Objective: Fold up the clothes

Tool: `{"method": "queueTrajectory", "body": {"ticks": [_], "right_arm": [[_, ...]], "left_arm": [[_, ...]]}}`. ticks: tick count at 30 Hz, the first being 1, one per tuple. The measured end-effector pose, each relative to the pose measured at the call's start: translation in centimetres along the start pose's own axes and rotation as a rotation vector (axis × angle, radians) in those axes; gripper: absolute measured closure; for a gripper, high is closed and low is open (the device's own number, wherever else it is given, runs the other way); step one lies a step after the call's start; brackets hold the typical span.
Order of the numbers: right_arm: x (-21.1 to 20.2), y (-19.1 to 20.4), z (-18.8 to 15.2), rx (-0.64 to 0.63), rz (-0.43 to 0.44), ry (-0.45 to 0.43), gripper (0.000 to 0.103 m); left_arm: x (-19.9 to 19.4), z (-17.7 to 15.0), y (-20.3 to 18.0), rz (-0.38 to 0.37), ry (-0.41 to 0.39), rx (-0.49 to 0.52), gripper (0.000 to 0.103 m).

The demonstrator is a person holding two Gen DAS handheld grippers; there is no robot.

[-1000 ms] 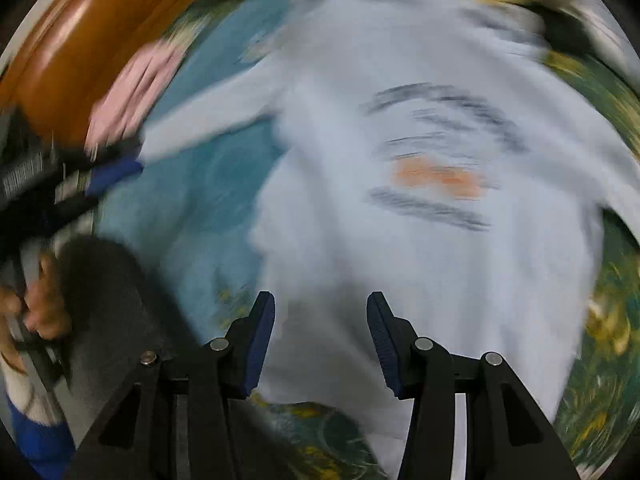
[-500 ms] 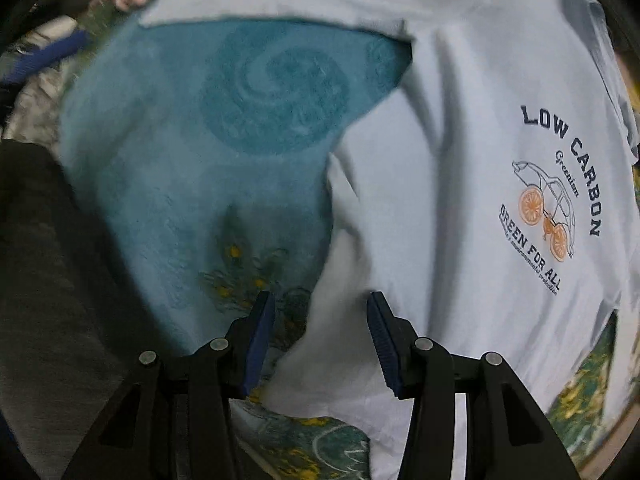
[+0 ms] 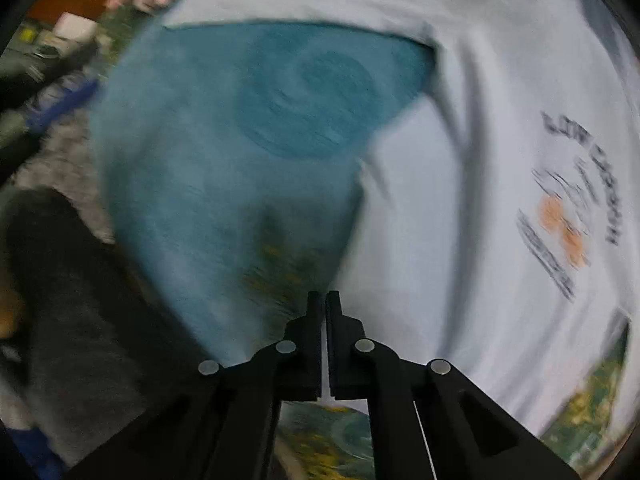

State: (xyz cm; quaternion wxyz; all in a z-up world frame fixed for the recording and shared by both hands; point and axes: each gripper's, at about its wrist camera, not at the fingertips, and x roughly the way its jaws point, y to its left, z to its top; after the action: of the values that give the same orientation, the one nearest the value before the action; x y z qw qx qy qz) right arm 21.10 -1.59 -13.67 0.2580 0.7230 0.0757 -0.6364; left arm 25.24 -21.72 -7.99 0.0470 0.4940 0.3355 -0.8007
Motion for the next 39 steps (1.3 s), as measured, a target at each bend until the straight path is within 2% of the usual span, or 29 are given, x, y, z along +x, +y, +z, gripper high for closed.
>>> {"method": "queueTrajectory", "body": {"ticks": [2,6,8,10,11,12,13,14,17,20,23,24,25,26,28,31,33,35,39], "right_arm": [[-0.3,0.7,0.9,-0.005,0.063,-0.005,0.102],[-0.8,2.9,2.3,-0.088,0.066,-0.003,0.102],[-0.9,3.8,2.6,-0.156,0.001,0.012,0.102],[-0.6,3.8,2.5,-0.221,-0.118,0.044,0.1],[-0.4,3.4,2.3,-0.227,-0.16,0.057,0.097],[-0.2,2.7,2.0,-0.217,-0.192,0.072,0.082],[0.1,1.9,1.8,-0.206,-0.224,0.086,0.059],[0.3,1.4,1.8,-0.188,-0.226,0.094,0.051],[0.9,0.0,1.8,-0.133,-0.226,0.117,0.048],[1.6,0.1,1.9,-0.155,-0.28,0.124,0.048],[2.2,-0.6,1.9,-0.159,-0.328,0.151,0.05],[2.2,-1.0,1.7,-0.161,-0.331,0.16,0.067],[2.3,-1.3,1.5,-0.16,-0.324,0.174,0.096],[2.4,-1.7,1.3,-0.154,-0.309,0.191,0.103],[2.5,-2.4,0.6,-0.16,-0.276,0.217,0.102],[1.9,-2.4,0.8,-0.148,-0.176,0.204,0.102],[1.0,-1.4,1.9,-0.148,-0.051,0.167,0.102],[0.1,0.1,3.3,-0.164,0.015,0.133,0.102],[-0.6,2.5,5.7,-0.189,0.073,0.097,0.102]], "left_arm": [[-0.2,0.1,0.8,-0.006,-0.005,-0.029,0.057],[-0.8,0.2,2.8,-0.026,-0.025,-0.103,0.057],[-0.8,0.1,3.2,-0.017,-0.023,-0.113,0.057],[-0.8,0.2,3.4,-0.01,-0.025,-0.112,0.056],[-0.8,0.1,3.4,-0.003,-0.025,-0.11,0.056],[-0.7,0.1,3.5,0.004,-0.022,-0.109,0.056],[-0.7,0.1,3.5,0.008,-0.017,-0.11,0.056],[-0.6,0.1,3.6,0.008,-0.012,-0.113,0.056],[-0.5,0.0,3.7,0.007,-0.009,-0.116,0.056],[-0.5,-0.1,3.4,0.01,-0.008,-0.103,0.056],[-0.4,0.0,3.4,0.014,-0.002,-0.096,0.056],[-0.5,0.0,3.5,0.01,-0.003,-0.099,0.056],[-0.5,0.0,3.6,0.004,-0.004,-0.104,0.056],[-0.6,0.1,3.9,-0.004,-0.007,-0.114,0.056],[-0.8,0.1,4.3,-0.023,-0.013,-0.133,0.055],[-1.1,0.1,4.8,-0.051,-0.02,-0.162,0.055],[-1.3,0.0,4.9,-0.064,-0.025,-0.166,0.055],[-1.5,0.0,4.7,-0.071,-0.03,-0.16,0.055],[-1.8,-0.1,4.8,-0.07,-0.039,-0.157,0.054]]}}
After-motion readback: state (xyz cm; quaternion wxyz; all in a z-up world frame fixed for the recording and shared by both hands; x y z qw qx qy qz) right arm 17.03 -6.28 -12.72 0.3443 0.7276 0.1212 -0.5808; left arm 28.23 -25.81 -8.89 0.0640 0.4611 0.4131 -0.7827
